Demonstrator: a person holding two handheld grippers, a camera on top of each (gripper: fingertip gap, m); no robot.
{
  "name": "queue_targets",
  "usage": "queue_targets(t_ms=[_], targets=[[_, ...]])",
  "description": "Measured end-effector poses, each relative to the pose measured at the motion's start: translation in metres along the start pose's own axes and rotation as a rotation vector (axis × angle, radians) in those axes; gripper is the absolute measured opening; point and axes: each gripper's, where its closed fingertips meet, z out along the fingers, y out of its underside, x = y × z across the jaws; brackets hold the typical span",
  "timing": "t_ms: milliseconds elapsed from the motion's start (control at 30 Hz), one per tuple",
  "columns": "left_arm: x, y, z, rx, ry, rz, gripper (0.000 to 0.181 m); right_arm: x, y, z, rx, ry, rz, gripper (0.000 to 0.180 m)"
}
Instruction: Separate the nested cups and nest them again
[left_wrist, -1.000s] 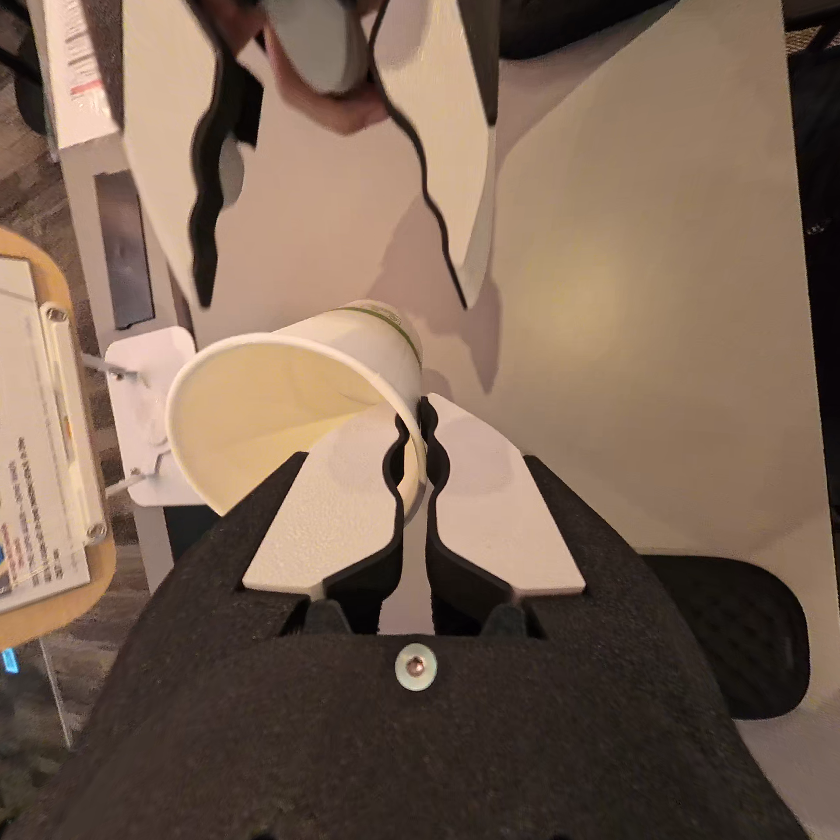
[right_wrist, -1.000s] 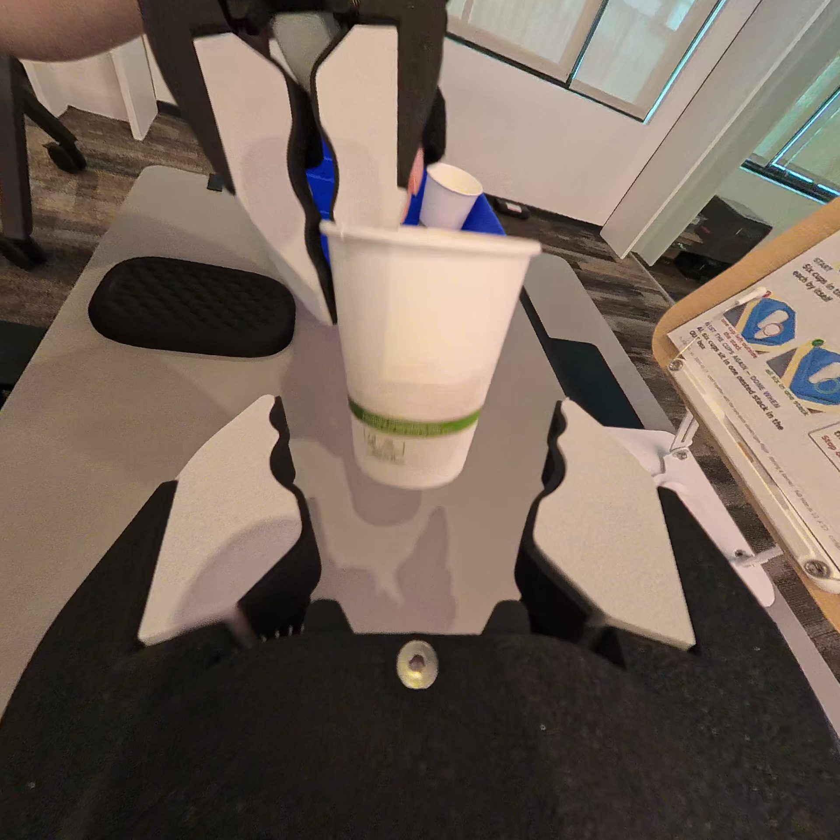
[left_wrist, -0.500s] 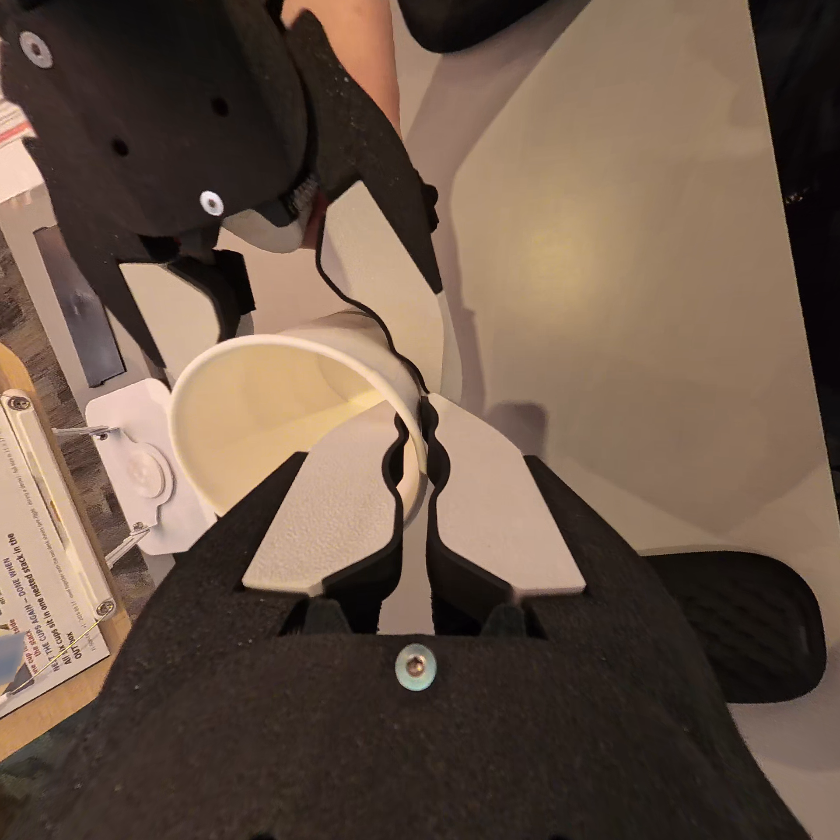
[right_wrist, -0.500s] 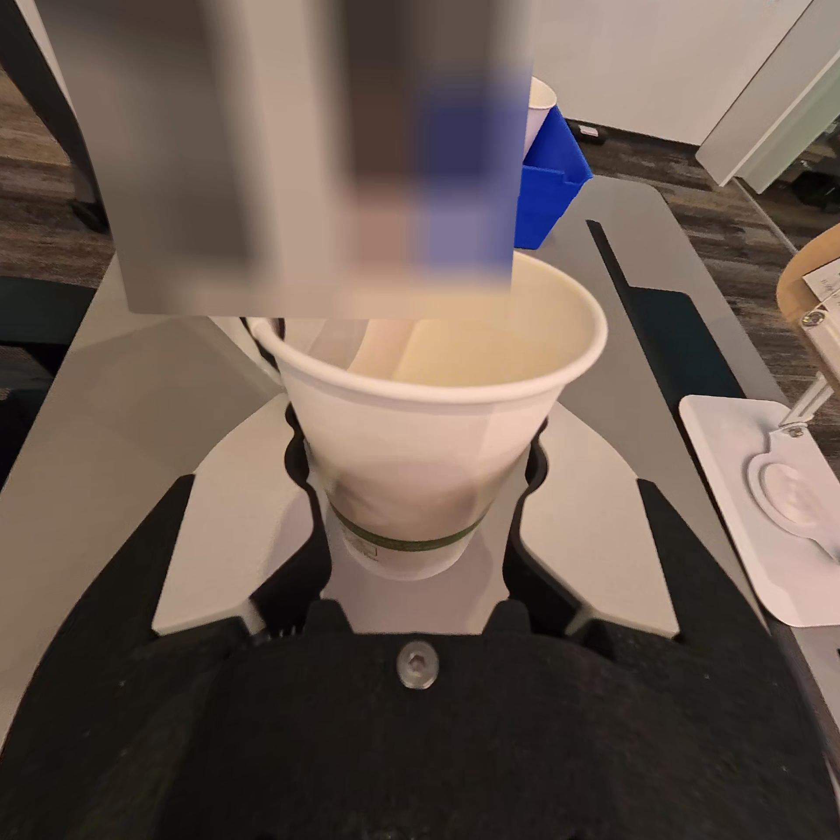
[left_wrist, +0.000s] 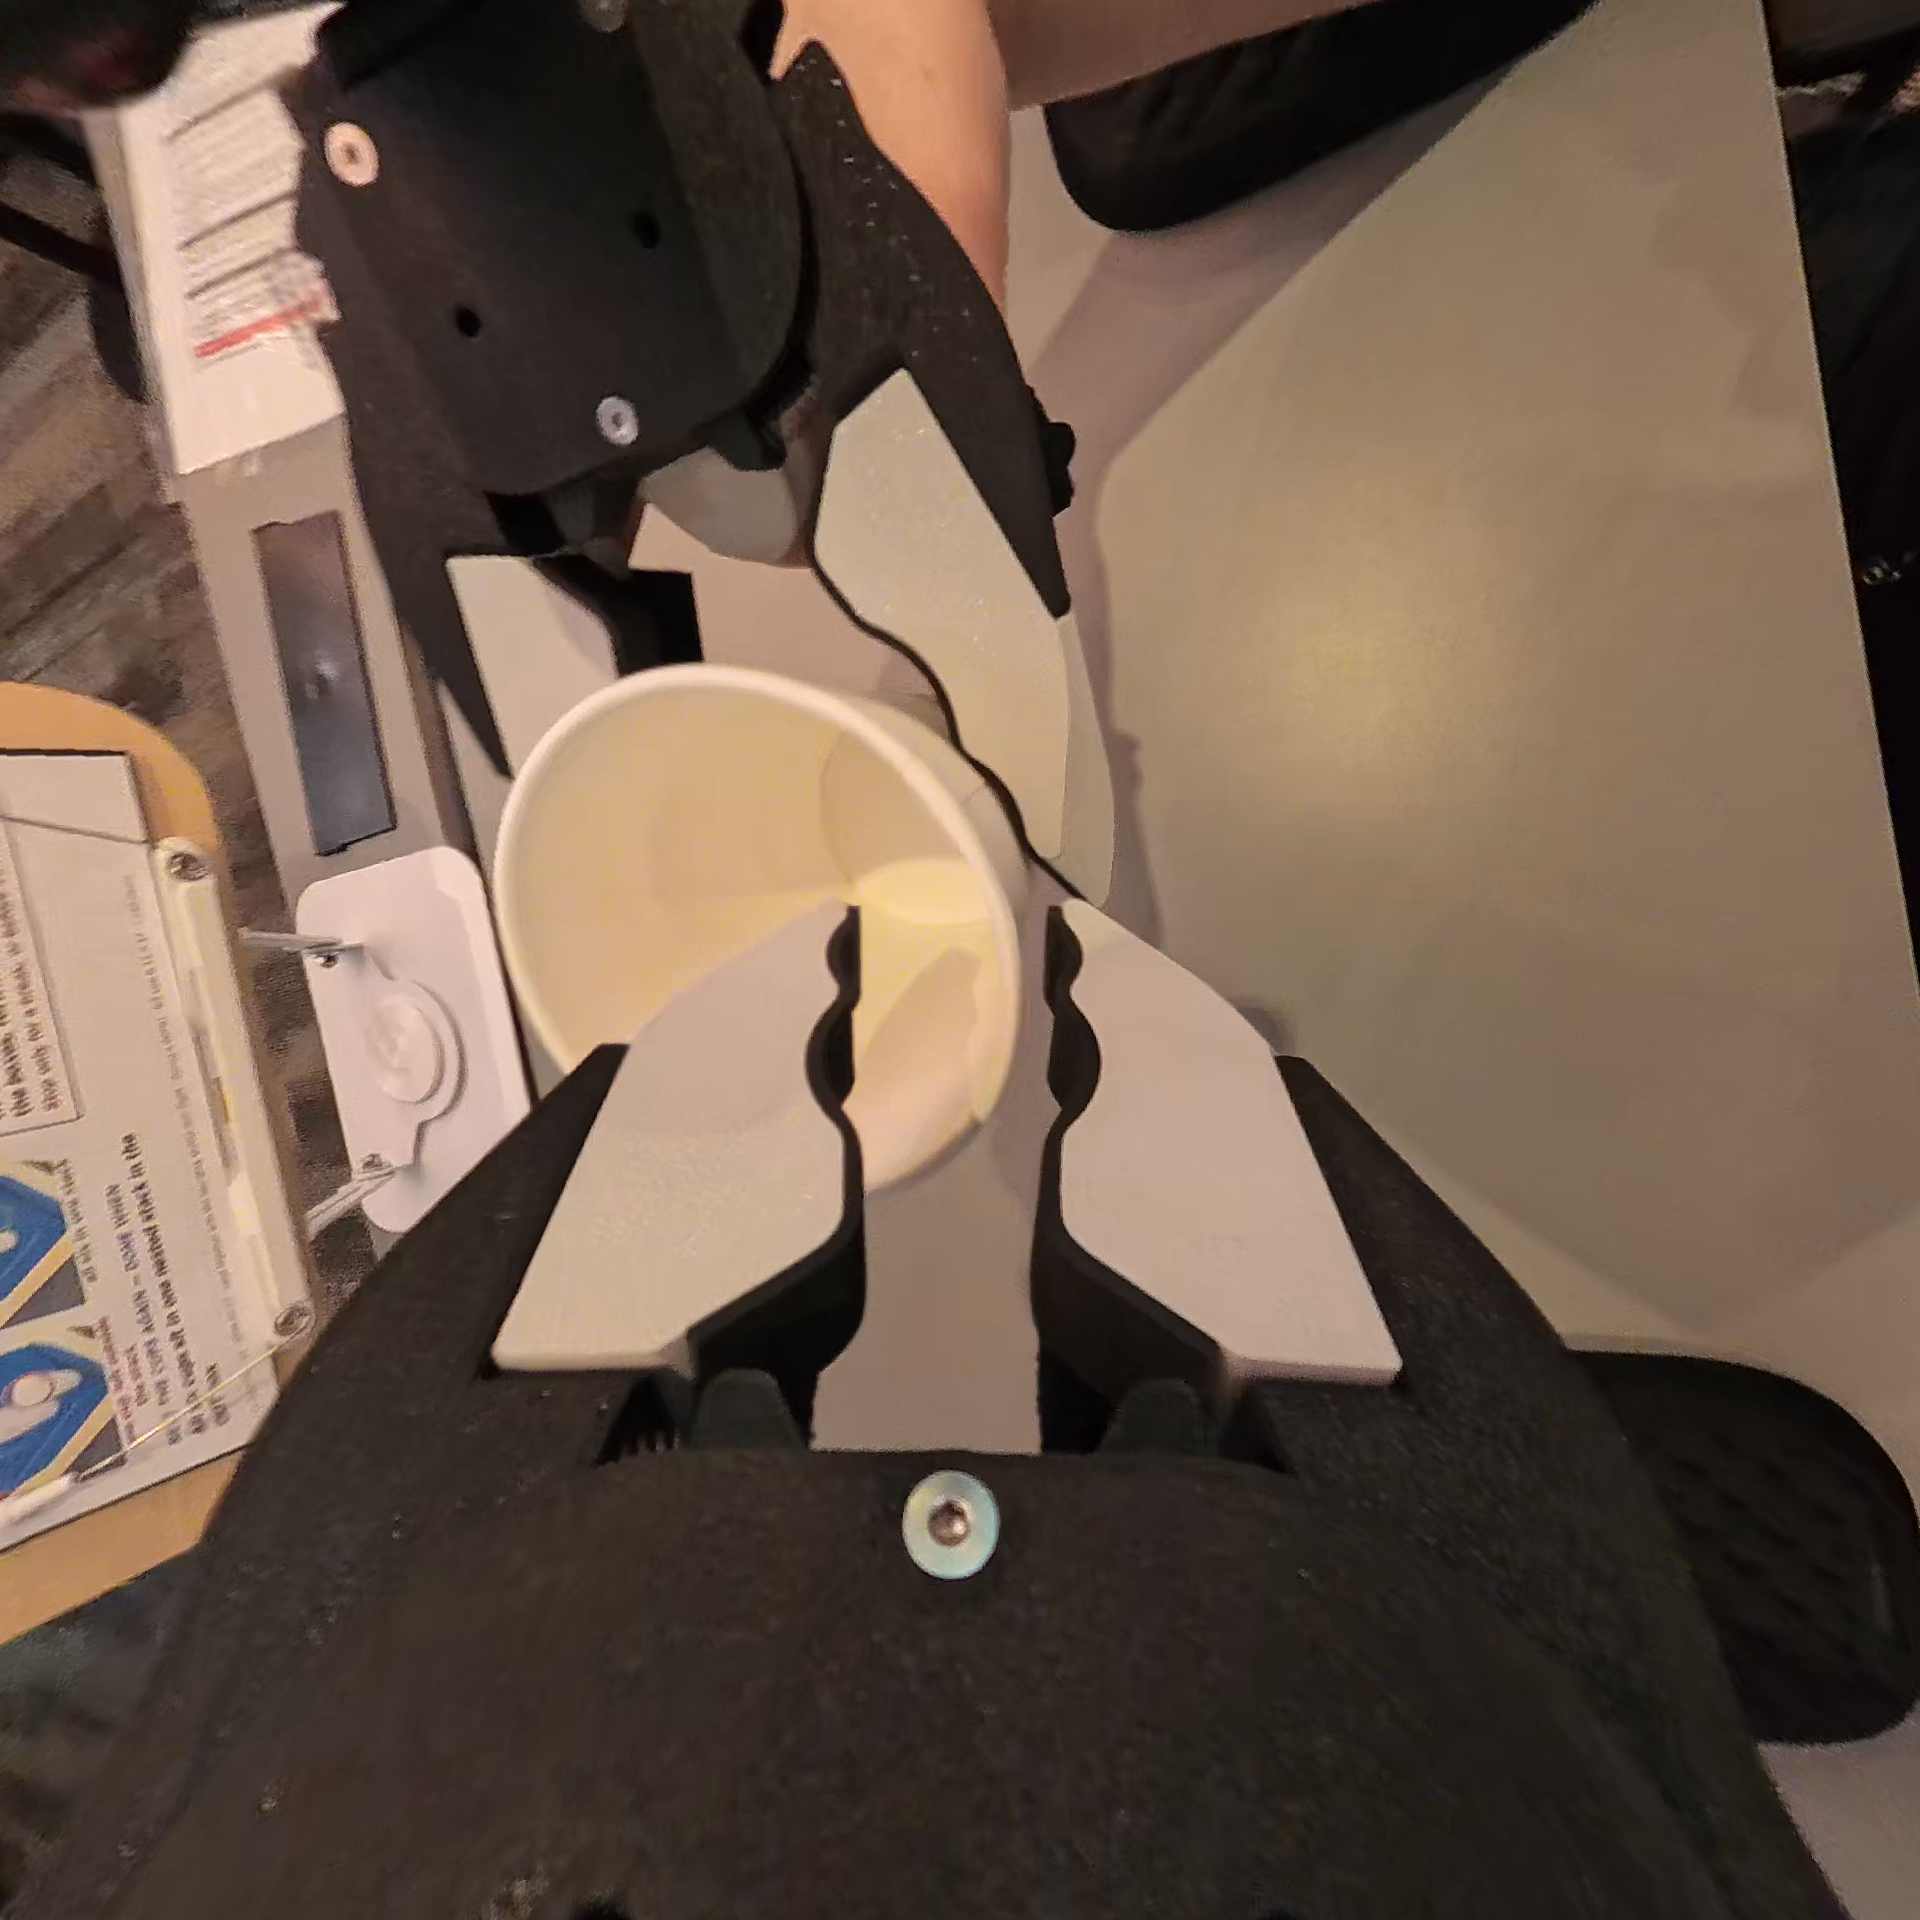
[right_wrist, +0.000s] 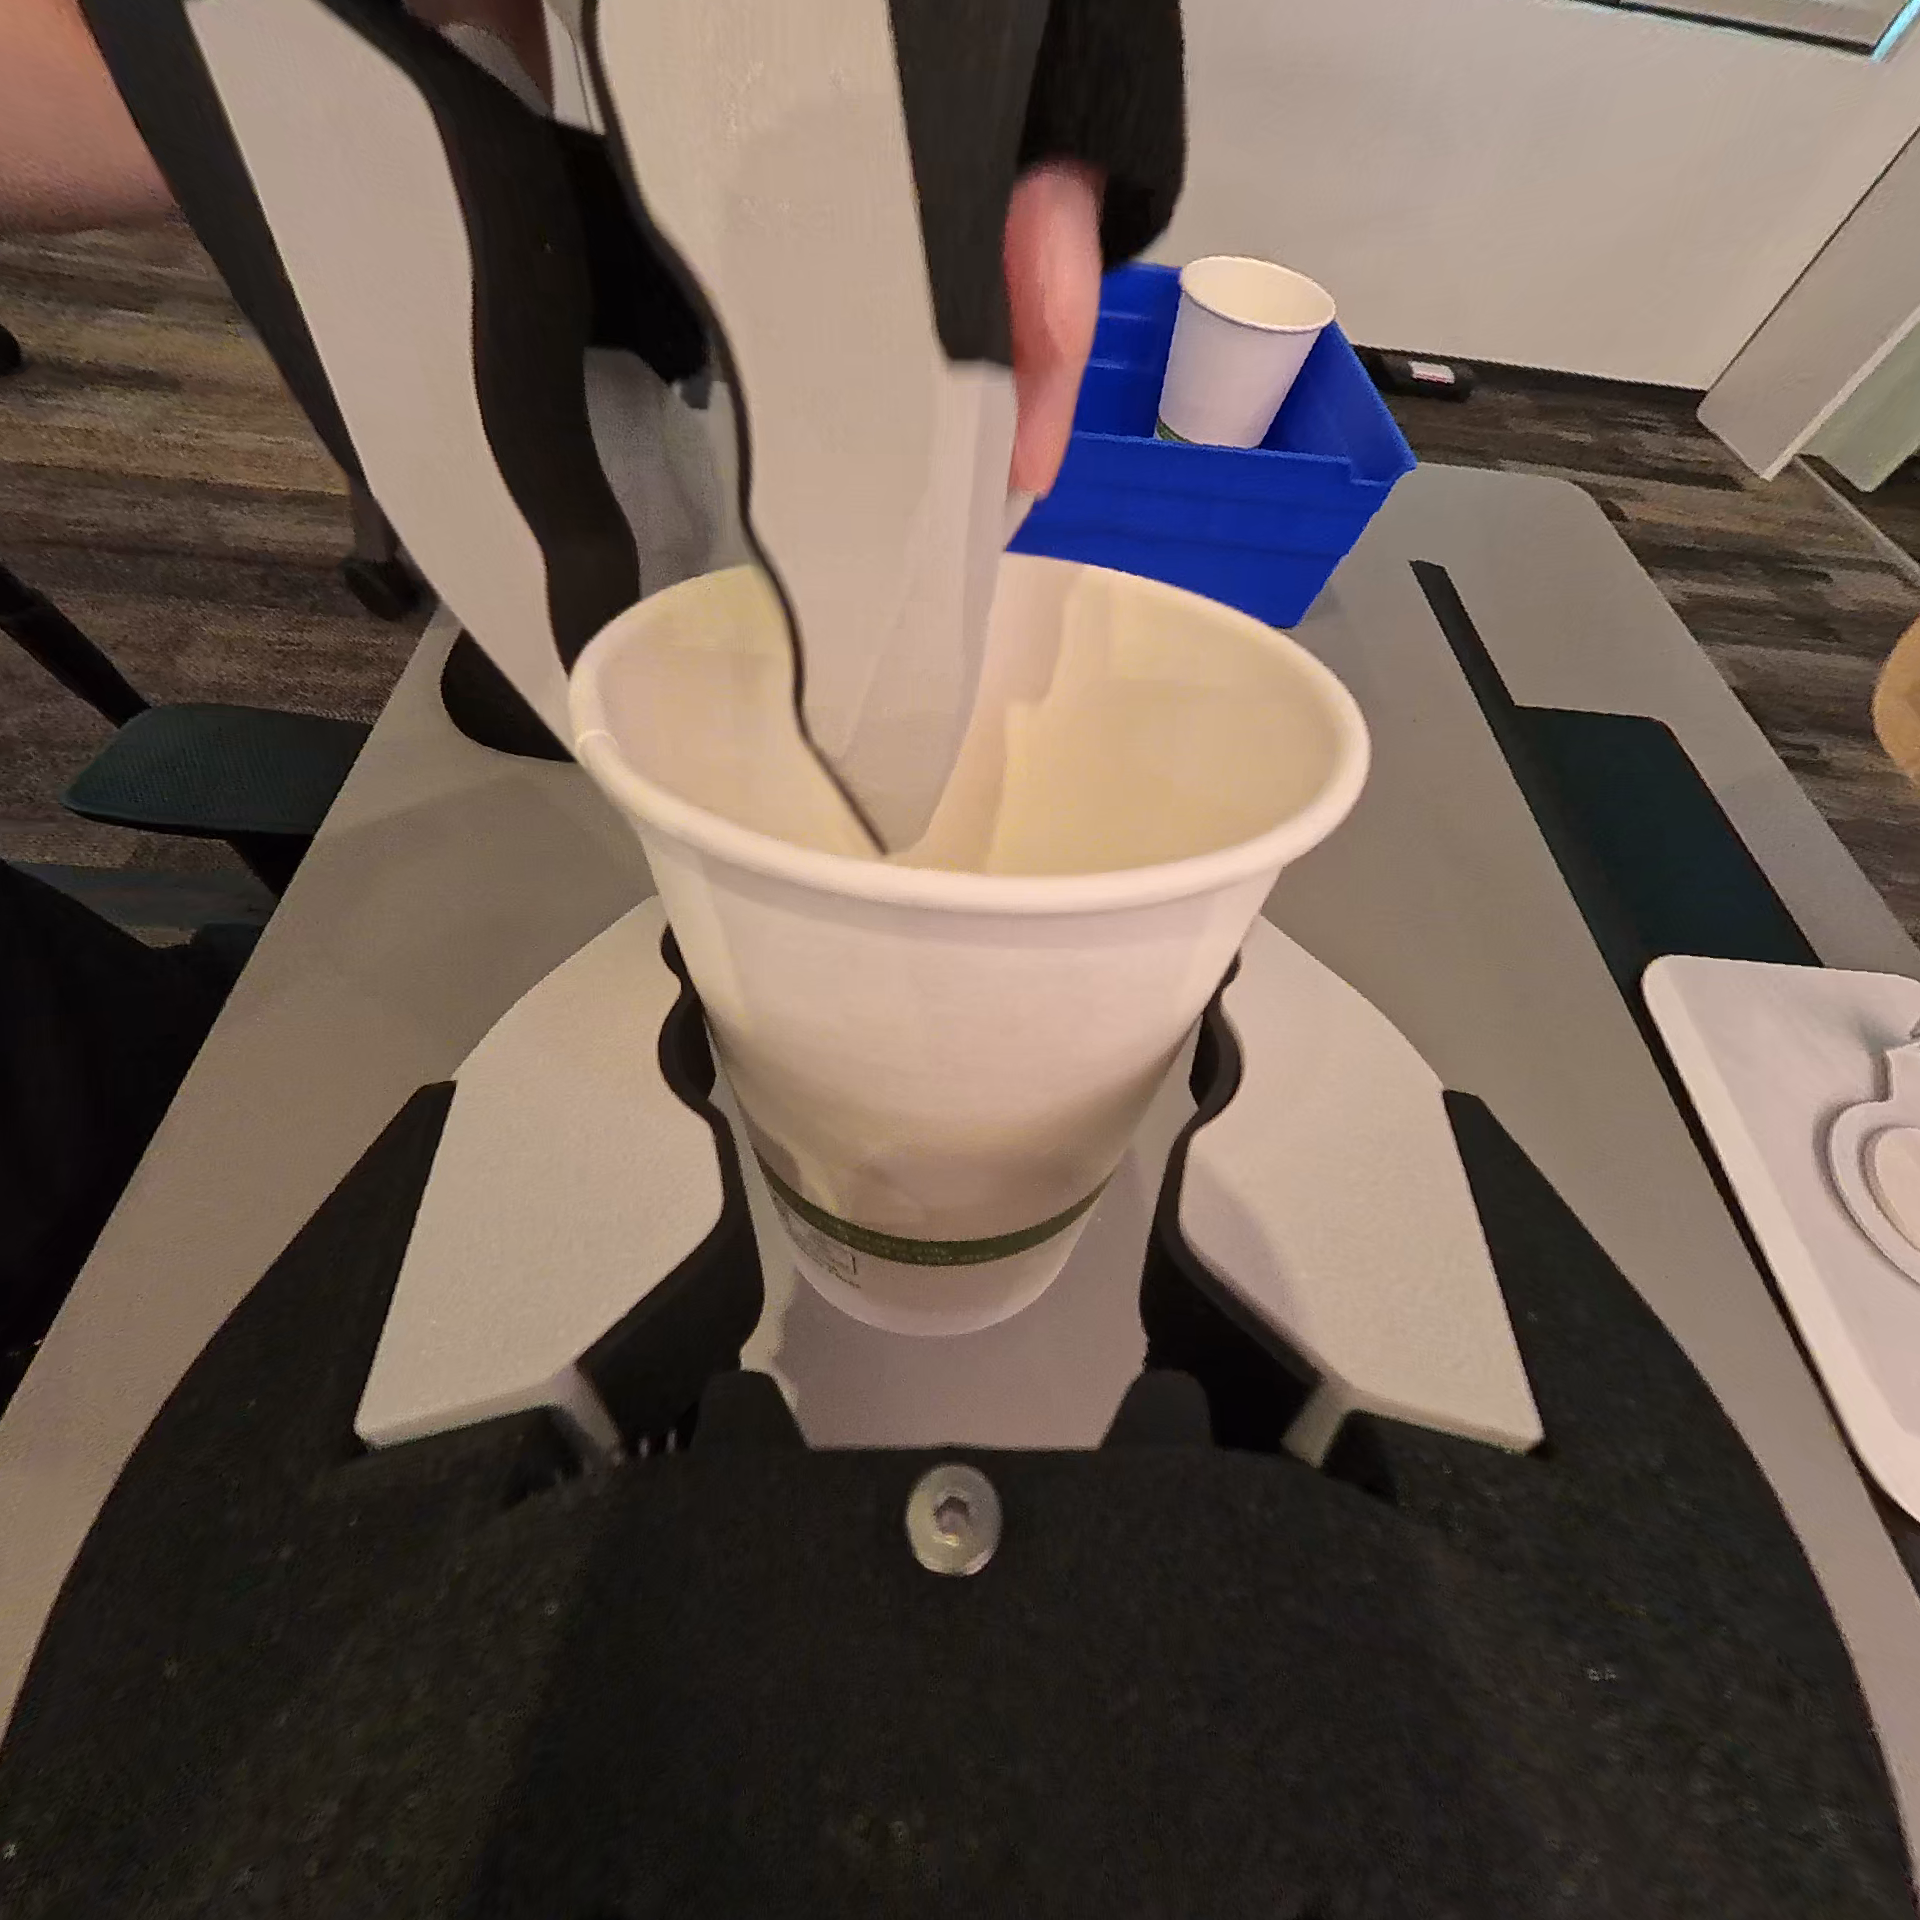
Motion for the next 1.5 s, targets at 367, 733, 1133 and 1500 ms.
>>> queue_targets(t_ms=[367,733,1133,1500], targets=[[-0.027,0.017,-0.070,0.304,-0.190,-0.271,0.038,0.087,0.006,-0.136,0.050,0.423,0.064,0.091],[-0.014,0.055,-0.084,0.322,-0.232,-0.374,0.037,0.110,0.135,-0.481,0.248,1.507,0.388,0.091],[-0.011,0.050,-0.078,0.292,-0.218,-0.344,0.037,0.120,0.205,-0.477,0.234,1.453,0.541,0.091],[-0.009,0.048,-0.078,0.277,-0.216,-0.332,0.036,0.123,0.225,-0.466,0.213,1.402,0.570,0.091]])
